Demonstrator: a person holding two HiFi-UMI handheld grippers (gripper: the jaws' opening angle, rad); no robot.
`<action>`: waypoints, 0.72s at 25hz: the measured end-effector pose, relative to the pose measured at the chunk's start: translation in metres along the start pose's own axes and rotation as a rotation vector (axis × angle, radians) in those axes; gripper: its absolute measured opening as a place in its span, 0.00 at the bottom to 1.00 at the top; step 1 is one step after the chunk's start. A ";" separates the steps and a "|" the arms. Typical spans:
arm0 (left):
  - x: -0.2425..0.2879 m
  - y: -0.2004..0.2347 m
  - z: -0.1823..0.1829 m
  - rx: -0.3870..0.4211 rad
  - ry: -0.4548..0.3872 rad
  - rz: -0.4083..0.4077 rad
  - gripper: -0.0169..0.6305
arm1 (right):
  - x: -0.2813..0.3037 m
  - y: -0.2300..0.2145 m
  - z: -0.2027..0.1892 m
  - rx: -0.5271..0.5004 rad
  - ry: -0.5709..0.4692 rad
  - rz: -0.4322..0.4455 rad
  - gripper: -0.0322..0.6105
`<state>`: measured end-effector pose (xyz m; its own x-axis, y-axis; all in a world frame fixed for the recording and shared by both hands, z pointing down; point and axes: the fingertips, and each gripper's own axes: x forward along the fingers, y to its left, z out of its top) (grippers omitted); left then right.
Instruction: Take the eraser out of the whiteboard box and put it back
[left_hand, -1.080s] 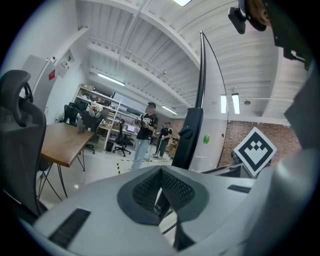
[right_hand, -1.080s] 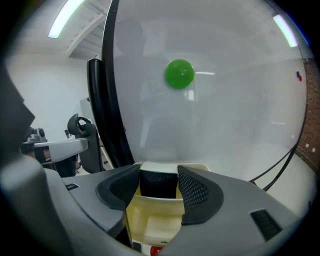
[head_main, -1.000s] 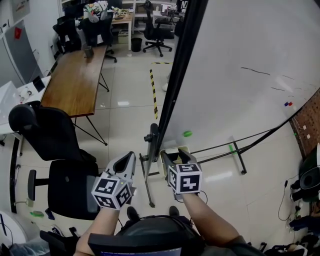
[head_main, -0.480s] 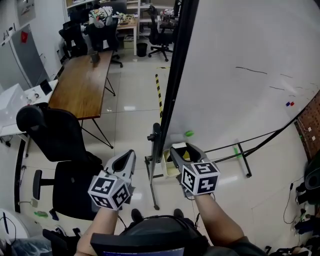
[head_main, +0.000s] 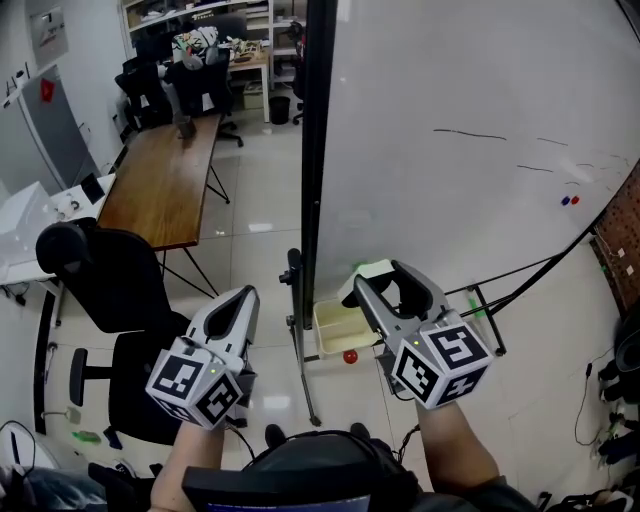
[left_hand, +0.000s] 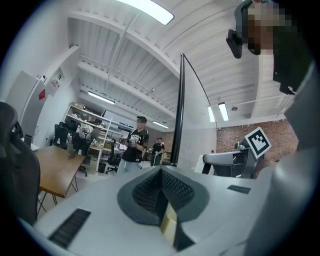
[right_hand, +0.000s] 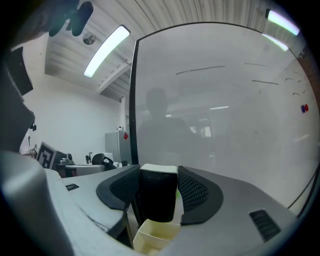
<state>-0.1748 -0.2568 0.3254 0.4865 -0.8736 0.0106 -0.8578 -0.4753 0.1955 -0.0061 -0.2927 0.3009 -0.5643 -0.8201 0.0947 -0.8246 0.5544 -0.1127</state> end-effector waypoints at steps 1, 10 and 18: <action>-0.001 -0.004 0.008 0.012 -0.012 -0.002 0.08 | -0.006 0.000 0.008 -0.003 -0.018 0.007 0.46; -0.021 -0.034 0.068 0.061 -0.104 0.007 0.07 | -0.049 0.000 0.069 -0.021 -0.143 0.065 0.46; -0.017 -0.060 0.068 0.082 -0.086 -0.001 0.07 | -0.068 -0.005 0.083 -0.016 -0.184 0.091 0.46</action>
<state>-0.1430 -0.2208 0.2465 0.4747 -0.8770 -0.0749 -0.8695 -0.4804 0.1150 0.0398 -0.2511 0.2131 -0.6210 -0.7777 -0.0978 -0.7719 0.6285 -0.0963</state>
